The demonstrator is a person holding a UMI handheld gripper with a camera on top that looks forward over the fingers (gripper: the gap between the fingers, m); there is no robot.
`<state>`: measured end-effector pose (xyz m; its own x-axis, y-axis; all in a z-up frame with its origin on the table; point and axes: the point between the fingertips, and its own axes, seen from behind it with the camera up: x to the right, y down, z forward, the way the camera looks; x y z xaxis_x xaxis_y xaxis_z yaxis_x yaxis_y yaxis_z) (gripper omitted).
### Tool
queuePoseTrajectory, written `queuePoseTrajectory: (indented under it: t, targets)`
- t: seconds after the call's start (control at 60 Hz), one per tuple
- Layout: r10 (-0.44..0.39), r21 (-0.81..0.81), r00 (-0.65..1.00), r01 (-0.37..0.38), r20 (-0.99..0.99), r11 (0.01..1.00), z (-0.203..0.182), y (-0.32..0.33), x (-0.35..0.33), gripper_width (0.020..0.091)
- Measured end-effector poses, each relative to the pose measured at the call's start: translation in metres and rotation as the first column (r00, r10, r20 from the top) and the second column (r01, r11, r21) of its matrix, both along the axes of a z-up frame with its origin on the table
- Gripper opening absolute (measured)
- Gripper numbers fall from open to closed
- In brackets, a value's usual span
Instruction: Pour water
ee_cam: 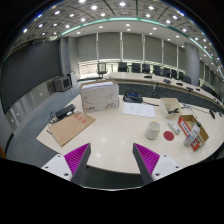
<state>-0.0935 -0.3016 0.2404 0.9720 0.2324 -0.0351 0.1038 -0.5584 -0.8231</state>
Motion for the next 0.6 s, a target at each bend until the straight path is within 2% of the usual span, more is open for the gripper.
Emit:
queuePoseTrajectory:
  t: [0.133, 0.233, 0.6]
  targets:
    - [-0.017, 0.005, 1.000, 0.017, -0.002, 1.000, -0.010, 0.005, 0.022, 0.0863]
    - [-0.034, 0.025, 0.999, 0.034, -0.008, 0.999, -0.027, 0.015, 0.069, 0.0863]
    - [-0.251, 0.060, 0.968, 0.251, -0.009, 0.966, -0.100, 0.066, 0.306, 0.0865]
